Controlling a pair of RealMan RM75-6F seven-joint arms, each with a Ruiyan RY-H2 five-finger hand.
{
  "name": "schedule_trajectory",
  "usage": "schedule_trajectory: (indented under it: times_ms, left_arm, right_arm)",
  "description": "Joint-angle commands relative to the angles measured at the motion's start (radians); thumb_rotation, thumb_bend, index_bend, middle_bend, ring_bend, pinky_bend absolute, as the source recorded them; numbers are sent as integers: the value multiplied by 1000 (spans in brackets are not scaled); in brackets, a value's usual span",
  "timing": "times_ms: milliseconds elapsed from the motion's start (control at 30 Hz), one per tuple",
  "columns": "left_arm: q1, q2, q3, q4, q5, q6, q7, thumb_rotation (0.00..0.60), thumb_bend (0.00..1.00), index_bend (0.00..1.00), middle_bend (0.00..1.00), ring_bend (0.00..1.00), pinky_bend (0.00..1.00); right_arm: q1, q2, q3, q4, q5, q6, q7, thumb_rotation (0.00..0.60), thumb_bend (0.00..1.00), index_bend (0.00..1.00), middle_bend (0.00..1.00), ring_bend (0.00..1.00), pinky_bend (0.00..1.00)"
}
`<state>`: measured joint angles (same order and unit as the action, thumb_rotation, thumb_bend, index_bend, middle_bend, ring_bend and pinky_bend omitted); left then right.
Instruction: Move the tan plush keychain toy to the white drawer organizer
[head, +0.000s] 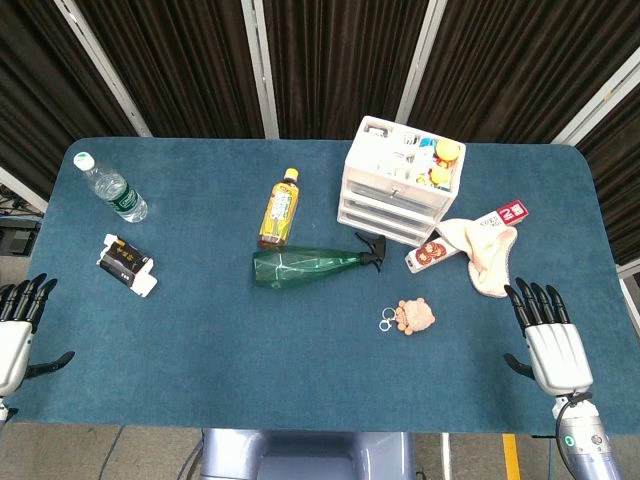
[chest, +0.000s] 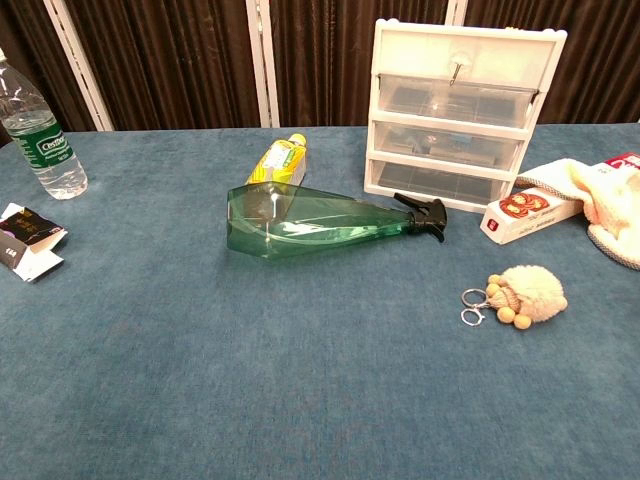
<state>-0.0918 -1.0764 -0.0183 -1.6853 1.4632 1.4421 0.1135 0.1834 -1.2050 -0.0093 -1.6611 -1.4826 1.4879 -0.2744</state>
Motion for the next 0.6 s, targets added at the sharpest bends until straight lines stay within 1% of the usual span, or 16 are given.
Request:
schedule_trajectory:
  times_ms: [33, 133, 200, 233, 267, 300, 333, 367, 400, 433, 467, 500, 533, 600]
  left_arm:
    - [2, 3, 0, -2, -3, -1, -6, 600, 18, 0, 0, 0, 0]
    - [2, 4, -3, -3, -2, 4, -11, 600, 19, 0, 0, 0, 0]
    - [3, 4, -3, -4, -1, 5, -13, 600, 20, 0, 0, 0, 0]
    - [3, 3, -2, -4, -1, 4, -12, 600, 20, 0, 0, 0, 0]
    - [3, 3, -2, -4, -1, 4, -11, 600, 19, 0, 0, 0, 0]
    - [2, 2, -2, -4, -1, 3, -10, 600, 19, 0, 0, 0, 0]
    - [1, 1, -2, -4, -3, 1, -9, 600, 19, 0, 0, 0, 0]
    - [1, 1, -3, -5, -4, -1, -9, 600, 19, 0, 0, 0, 0]
    - [0, 0, -3, -4, -5, -3, -8, 600, 20, 0, 0, 0, 0]
    - [-1, -1, -3, -4, -7, -5, -6, 600, 20, 0, 0, 0, 0]
    - [-2, -2, -3, -4, -8, -8, -5, 600, 20, 0, 0, 0, 0]
    - [-2, -2, -3, -4, -9, -9, -5, 600, 20, 0, 0, 0, 0]
    - [-3, -3, -4, -5, -10, -10, -6, 600, 20, 0, 0, 0, 0]
    - [-4, -4, -4, -4, -10, -12, -8, 600, 19, 0, 0, 0, 0]
  right_arm:
    - [-2, -5, 6, -4, -8, 0, -12, 600, 72, 0, 0, 0, 0]
    - [-1, -9, 8, -10, -15, -3, -19, 600, 72, 0, 0, 0, 1]
    - [1, -12, 13, -21, -16, -7, -23, 600, 72, 0, 15, 4, 45]
    - [4, -13, 17, -30, -17, -9, -27, 600, 73, 0, 44, 23, 103]
    - [6, -14, 21, -36, -19, -11, -29, 600, 73, 0, 95, 67, 190]
    - [10, -16, 27, -45, -20, -13, -31, 600, 72, 0, 157, 128, 274]
    - [16, -19, 37, -57, -21, -13, -36, 600, 72, 3, 240, 219, 363]
    - [20, -22, 44, -63, -20, -15, -41, 600, 72, 11, 376, 358, 475]
    - [28, -26, 54, -74, -19, -18, -47, 600, 72, 22, 478, 460, 547]
    - [38, -32, 68, -89, -12, -27, -58, 600, 72, 48, 647, 625, 654]
    - [53, -38, 83, -106, -3, -41, -69, 600, 72, 61, 712, 685, 694]
    - [64, -44, 94, -119, 7, -55, -78, 600, 72, 95, 817, 781, 755]
    - [78, -51, 106, -136, 26, -75, -96, 600, 72, 132, 893, 850, 794]
    - [110, -70, 129, -163, 63, -120, -136, 600, 72, 197, 974, 936, 838]
